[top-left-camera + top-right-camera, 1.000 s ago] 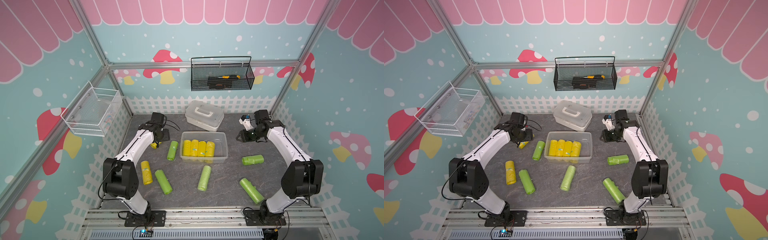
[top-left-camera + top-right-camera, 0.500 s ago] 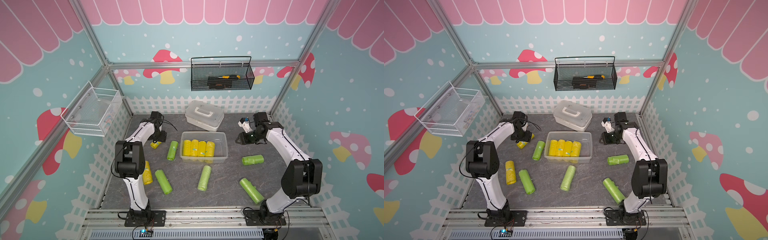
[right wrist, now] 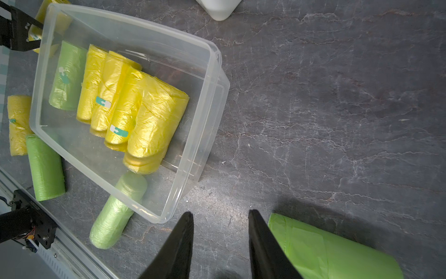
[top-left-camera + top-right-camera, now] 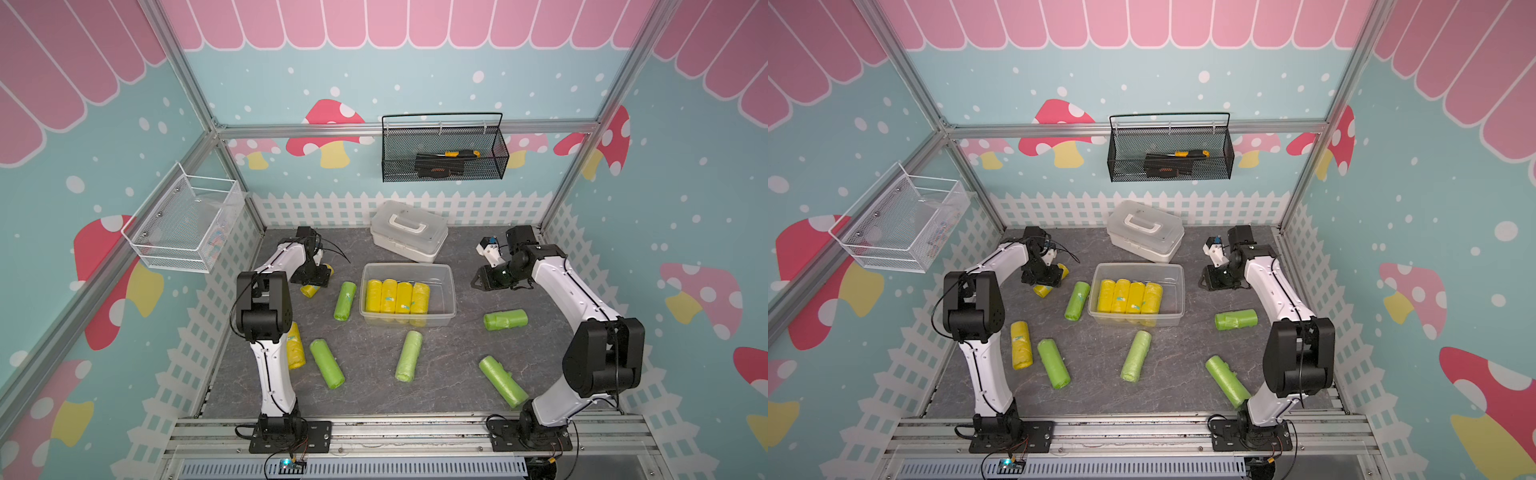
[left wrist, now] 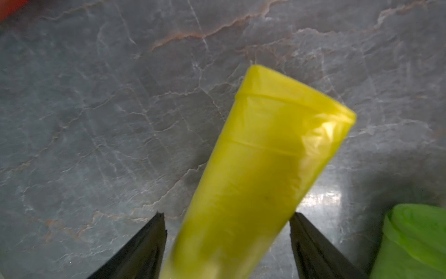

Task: Put the roll of trash bags into the storage box
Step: Pick up the roll of trash bags from the center of the board.

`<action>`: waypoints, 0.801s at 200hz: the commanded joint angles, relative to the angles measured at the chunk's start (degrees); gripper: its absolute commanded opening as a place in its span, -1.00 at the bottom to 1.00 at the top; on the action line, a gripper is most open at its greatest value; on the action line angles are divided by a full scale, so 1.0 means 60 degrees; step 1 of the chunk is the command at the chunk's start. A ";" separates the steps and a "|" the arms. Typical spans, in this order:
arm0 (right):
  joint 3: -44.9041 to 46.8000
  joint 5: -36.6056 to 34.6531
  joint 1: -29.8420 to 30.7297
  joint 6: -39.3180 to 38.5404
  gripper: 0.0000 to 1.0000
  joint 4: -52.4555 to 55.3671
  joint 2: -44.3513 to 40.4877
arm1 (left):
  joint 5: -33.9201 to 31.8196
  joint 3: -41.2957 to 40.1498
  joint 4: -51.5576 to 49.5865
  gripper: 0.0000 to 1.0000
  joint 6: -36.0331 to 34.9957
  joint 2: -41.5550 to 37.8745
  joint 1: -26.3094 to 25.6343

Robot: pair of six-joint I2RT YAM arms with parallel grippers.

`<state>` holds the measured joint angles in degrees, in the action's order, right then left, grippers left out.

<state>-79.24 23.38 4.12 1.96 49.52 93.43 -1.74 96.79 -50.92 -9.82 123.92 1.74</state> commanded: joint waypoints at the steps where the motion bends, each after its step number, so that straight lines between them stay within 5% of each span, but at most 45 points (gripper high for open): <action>1: 0.0053 -0.0153 -0.0027 -0.0062 -0.21 0.0232 -0.0365 | 0.0355 0.0465 -0.0339 0.59 -0.0450 0.0371 0.0016; 83: 0.0034 -0.0337 -0.0026 0.0001 -0.21 0.0352 -0.0484 | 0.1295 0.0665 -0.0611 -0.12 -0.0063 0.0505 0.0033; 160: 0.0097 -0.0380 -0.0019 -0.0003 -0.21 0.0334 -0.0493 | 0.2012 -0.0582 0.0213 -0.27 0.1428 -0.1277 -0.0138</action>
<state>-79.24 21.63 4.12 1.98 50.19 92.05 6.44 96.44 -52.71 -6.31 124.09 1.69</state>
